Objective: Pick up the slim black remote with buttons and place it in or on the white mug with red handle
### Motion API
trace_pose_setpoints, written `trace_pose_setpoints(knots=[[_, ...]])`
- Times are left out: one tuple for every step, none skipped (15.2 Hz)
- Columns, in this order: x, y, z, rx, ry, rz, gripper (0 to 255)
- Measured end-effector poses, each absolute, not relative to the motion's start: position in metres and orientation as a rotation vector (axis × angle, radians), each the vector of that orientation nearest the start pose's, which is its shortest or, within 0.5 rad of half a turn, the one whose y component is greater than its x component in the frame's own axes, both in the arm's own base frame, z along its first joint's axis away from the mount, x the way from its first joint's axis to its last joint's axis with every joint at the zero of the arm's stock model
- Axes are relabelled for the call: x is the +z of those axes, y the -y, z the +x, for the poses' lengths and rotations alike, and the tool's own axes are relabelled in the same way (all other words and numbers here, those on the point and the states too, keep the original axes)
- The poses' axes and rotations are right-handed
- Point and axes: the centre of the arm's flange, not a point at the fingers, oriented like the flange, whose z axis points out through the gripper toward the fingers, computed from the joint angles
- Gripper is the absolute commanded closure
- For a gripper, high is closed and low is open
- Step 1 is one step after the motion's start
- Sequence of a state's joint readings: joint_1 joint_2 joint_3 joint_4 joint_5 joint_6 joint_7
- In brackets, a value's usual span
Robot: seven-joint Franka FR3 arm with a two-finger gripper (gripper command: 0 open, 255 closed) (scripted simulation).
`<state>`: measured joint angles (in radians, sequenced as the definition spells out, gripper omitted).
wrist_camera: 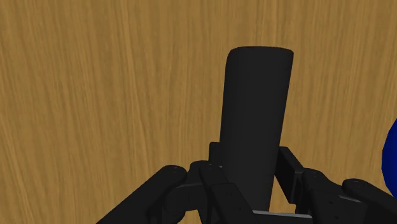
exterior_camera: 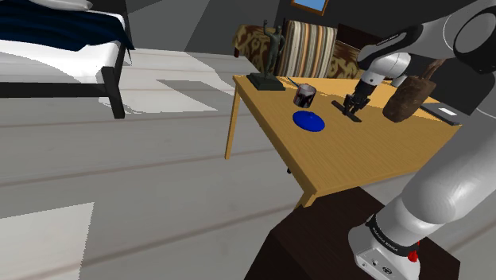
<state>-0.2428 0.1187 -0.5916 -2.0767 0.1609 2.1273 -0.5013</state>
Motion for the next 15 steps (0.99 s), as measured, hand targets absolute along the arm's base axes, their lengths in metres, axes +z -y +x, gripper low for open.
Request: trace_pose_setpoints(knots=[[0.383, 0.406, 0.384, -0.011, -0.637, -2.993, 255], [0.388, 0.406, 0.384, -0.011, -0.637, -2.993, 255], [0.394, 0.406, 0.385, -0.011, -0.637, -2.993, 255], [0.4, 0.406, 0.384, -0.011, -0.638, -2.993, 255], [0.405, 0.405, 0.384, -0.011, -0.637, -2.993, 255], [0.41, 0.405, 0.384, -0.011, -0.637, -2.993, 255], [0.415, 0.405, 0.384, -0.011, -0.637, -2.993, 255], [0.42, 0.404, 0.383, -0.011, -0.637, -2.993, 255], [0.425, 0.405, 0.384, -0.011, -0.638, -2.993, 255], [0.431, 0.406, 0.383, -0.011, -0.637, -2.993, 255], [0.437, 0.405, 0.383, -0.011, -0.638, -2.993, 255], [0.441, 0.407, 0.383, -0.011, -0.637, -2.993, 255], [0.447, 0.407, 0.383, -0.011, -0.638, -2.993, 255], [0.452, 0.406, 0.384, -0.011, -0.638, -2.993, 255], [0.457, 0.405, 0.383, -0.011, -0.637, -2.993, 255]])
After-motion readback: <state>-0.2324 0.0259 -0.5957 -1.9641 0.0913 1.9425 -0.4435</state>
